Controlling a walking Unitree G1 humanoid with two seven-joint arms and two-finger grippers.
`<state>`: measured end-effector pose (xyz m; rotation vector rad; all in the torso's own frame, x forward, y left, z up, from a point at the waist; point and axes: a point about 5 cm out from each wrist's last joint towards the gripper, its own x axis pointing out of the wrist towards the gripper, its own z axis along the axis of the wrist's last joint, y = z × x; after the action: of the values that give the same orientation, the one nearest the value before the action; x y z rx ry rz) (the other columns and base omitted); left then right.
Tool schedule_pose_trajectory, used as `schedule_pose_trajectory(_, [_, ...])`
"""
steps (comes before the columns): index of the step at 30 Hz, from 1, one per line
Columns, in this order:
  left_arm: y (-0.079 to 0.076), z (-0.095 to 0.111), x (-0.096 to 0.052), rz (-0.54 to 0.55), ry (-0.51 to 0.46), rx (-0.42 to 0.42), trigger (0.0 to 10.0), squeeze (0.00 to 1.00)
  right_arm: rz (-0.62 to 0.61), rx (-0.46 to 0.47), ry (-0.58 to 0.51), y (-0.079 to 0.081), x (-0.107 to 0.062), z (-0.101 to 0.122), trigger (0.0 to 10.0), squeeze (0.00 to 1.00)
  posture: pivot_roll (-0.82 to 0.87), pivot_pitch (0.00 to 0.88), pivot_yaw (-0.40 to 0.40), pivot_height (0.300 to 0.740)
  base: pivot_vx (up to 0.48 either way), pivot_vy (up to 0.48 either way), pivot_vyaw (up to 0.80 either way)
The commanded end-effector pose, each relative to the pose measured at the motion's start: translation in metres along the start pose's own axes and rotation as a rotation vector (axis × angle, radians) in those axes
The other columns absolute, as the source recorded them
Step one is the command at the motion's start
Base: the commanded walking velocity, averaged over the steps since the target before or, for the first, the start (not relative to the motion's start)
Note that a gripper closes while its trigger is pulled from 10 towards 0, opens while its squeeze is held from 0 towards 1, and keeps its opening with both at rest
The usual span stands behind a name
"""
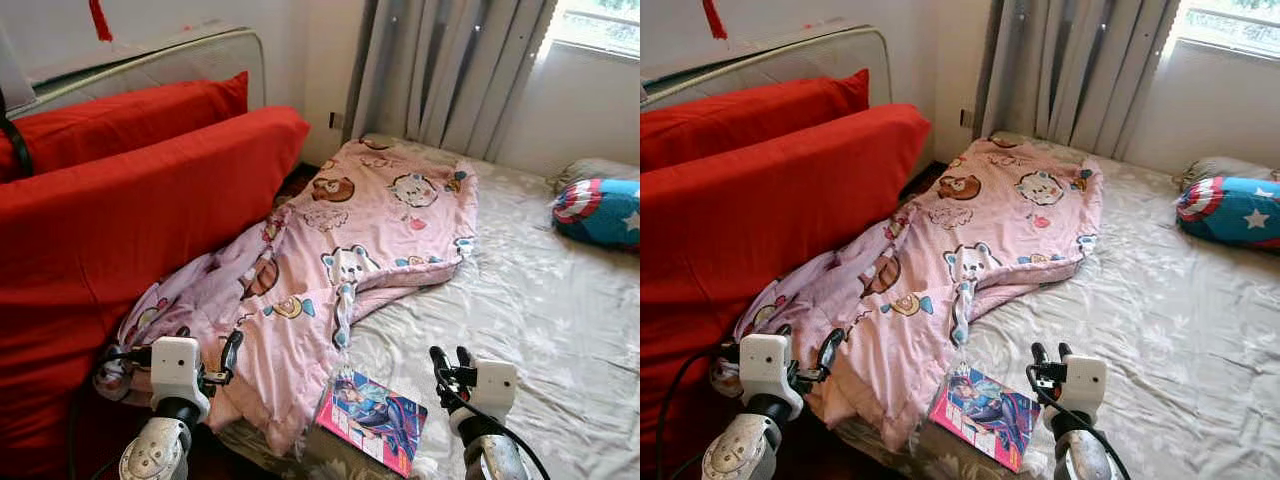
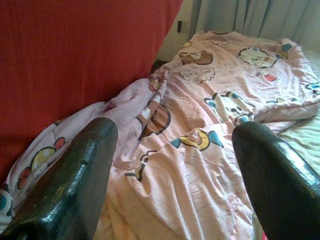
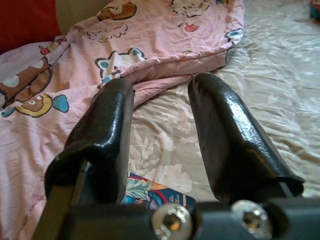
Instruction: Clean up the room
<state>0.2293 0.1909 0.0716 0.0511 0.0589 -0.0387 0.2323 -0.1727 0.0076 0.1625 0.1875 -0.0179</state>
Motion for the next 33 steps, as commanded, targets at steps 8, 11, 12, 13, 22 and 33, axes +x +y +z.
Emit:
schedule_pose_trajectory(8, [-0.0026,-0.0024,-0.0018,-0.004,0.015,-0.006,10.0,0.00,0.003,-0.016,0.005,-0.0022,0.0027,0.0031,10.0,0.00,0.08,0.000,-0.092,0.661,0.000,0.000,0.00])
schedule_pose_trajectory(11, [-0.0033,-0.0029,-0.0020,-0.006,0.017,-0.006,10.0,0.00,0.012,-0.007,-0.018,-0.0008,0.0018,0.0049,10.0,0.00,0.08,0.000,-0.091,0.661,0.000,0.000,0.00])
schedule_pose_trajectory(12, [-0.0034,-0.0030,-0.0020,-0.007,0.017,-0.006,10.0,0.00,0.011,-0.009,-0.013,-0.0008,0.0017,0.0044,10.0,0.00,0.08,0.000,-0.091,0.661,0.000,0.000,0.00])
schedule_pose_trajectory(13, [-0.0038,-0.0031,-0.0018,-0.010,0.018,-0.005,10.0,0.00,0.010,-0.011,-0.007,-0.0005,0.0018,0.0037,10.0,0.00,0.08,0.000,-0.091,0.661,0.000,0.000,0.00])
schedule_pose_trajectory(22, [-0.0067,-0.0051,-0.0021,-0.027,0.030,-0.003,10.0,0.00,0.019,-0.016,0.006,0.0014,0.0024,0.0017,10.0,0.00,0.08,0.000,-0.090,0.661,0.000,0.000,0.00])
schedule_pose_trajectory(33, [-0.0091,-0.0061,-0.0025,-0.038,0.035,-0.001,10.0,0.00,0.029,-0.018,0.013,0.0032,0.0025,0.0001,10.0,0.00,0.08,0.000,-0.090,0.633,0.000,0.000,0.00])
